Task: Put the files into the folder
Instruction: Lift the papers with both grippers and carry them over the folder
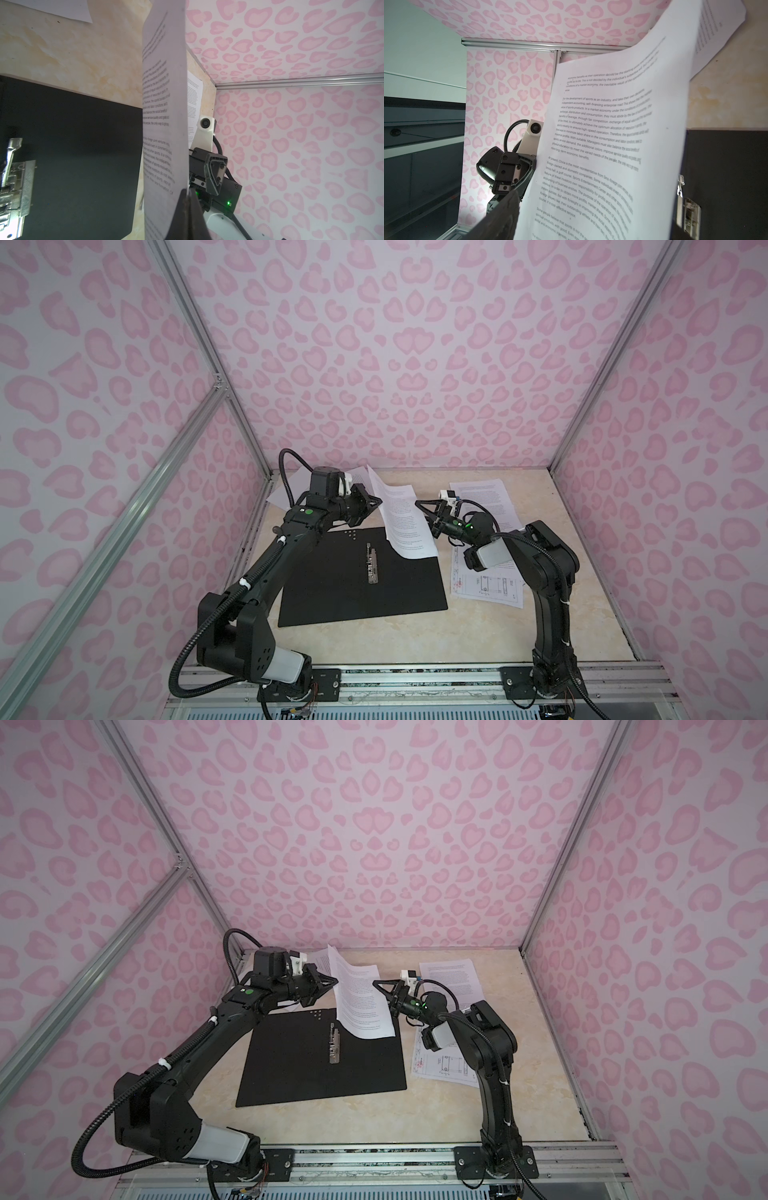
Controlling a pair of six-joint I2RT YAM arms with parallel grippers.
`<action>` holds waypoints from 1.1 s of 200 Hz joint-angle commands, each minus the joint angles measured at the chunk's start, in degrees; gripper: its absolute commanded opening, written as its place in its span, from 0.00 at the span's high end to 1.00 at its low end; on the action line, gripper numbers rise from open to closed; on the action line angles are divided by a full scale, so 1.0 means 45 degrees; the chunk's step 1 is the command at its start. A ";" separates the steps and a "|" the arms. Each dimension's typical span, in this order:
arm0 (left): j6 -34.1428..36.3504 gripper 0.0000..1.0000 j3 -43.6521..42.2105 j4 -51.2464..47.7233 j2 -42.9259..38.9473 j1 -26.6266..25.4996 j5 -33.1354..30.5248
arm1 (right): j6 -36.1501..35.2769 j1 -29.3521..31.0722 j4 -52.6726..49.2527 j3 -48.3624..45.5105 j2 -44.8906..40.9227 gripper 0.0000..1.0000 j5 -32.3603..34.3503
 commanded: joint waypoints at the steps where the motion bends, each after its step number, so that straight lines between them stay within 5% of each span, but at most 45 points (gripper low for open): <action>1: 0.0835 0.97 -0.0099 -0.0464 -0.0144 0.0299 0.0692 | -0.0028 0.0081 0.0452 0.0012 0.0066 0.21 -0.0285; 71: 0.1897 0.97 -0.0463 -0.0639 -0.0066 0.0931 0.2180 | -0.0146 0.0411 0.0450 0.0413 0.0736 0.47 -0.0518; 220: 0.3488 0.97 -0.0544 -0.1241 0.0049 0.1588 0.3752 | -0.1987 0.0574 -0.2087 0.0400 0.0927 0.51 -0.0758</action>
